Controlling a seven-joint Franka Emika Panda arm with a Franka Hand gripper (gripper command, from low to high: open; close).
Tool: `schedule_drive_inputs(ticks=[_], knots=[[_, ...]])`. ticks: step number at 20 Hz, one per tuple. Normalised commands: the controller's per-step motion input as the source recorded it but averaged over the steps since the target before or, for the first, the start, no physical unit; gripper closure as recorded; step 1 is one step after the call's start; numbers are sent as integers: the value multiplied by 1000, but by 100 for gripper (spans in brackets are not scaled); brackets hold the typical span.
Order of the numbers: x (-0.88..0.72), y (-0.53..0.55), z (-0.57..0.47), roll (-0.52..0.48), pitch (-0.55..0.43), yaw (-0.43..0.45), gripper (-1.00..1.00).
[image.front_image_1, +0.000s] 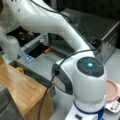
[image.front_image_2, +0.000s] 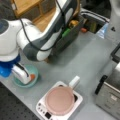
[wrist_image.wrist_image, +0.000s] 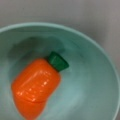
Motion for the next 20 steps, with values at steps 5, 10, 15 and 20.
schedule_drive_inputs(ticks=[5, 10, 15, 20], knots=[[122, 40, 43, 137, 193, 16, -100], [-155, 140, -13, 107, 133, -23, -100], [-363, 121, -94, 98, 19, -27, -100], [-444, 69, -122, 78, -81, -26, -100]])
